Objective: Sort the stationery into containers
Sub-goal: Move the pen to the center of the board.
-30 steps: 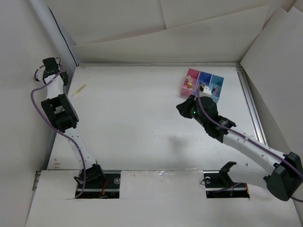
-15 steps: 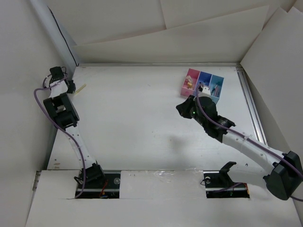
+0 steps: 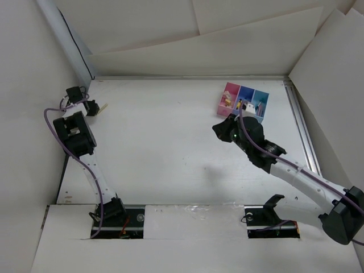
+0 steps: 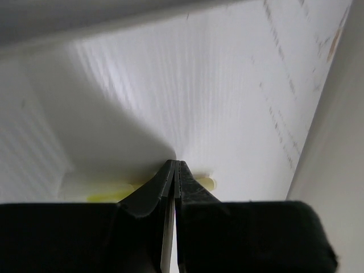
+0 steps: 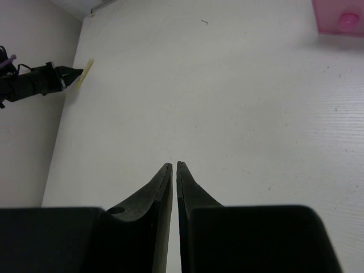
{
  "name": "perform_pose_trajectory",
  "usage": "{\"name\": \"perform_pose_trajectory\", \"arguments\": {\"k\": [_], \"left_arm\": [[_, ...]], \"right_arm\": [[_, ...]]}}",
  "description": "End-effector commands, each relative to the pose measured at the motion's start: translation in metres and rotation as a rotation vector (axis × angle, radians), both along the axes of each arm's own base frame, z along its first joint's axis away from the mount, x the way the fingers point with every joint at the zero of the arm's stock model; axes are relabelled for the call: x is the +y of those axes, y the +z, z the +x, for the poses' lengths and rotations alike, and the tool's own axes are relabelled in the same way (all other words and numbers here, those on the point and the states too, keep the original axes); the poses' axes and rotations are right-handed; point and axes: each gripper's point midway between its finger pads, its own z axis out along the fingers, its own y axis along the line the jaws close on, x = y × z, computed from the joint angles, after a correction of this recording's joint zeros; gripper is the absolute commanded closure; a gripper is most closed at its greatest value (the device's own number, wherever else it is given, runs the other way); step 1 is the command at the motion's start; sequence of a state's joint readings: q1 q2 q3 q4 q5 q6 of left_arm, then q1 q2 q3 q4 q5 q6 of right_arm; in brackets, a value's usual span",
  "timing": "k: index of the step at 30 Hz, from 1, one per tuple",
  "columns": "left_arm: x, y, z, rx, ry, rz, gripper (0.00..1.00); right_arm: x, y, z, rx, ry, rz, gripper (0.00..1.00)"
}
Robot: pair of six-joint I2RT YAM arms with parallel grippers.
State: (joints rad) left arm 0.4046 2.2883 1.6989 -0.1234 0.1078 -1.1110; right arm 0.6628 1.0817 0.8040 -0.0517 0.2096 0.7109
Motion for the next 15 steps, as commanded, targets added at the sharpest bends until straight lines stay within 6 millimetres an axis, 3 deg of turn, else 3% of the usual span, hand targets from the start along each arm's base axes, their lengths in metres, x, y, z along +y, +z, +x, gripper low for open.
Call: {"name": "perform_pose_trajectory", "arguments": {"k": [1, 10, 12, 15], "left_arm": [[-0.031, 0.015, -0.013, 0.005, -0.059, -0.029, 1.0], [-0.095, 0.023, -0.036, -0.047, -0.186, -0.073, 1.0], [-0.106, 0.033, -0.035, -0.08, -0.213, -0.069, 1.0], [-0.128, 0.068, -0.03, -0.158, -0.277, -0.032, 1.0]], "right_arm": [[0.0, 0.032, 0.0, -0.088, -0.006, 0.049, 0.86], [-0.003, 0.032, -0.003, -0.092, -0.018, 0.045, 0.86], [-0.003, 0.032, -0.003, -0.092, -0.018, 0.045, 0.86], [-0.002, 0.032, -0.004, -0.093, -0.017, 0.043, 0.86]]}}
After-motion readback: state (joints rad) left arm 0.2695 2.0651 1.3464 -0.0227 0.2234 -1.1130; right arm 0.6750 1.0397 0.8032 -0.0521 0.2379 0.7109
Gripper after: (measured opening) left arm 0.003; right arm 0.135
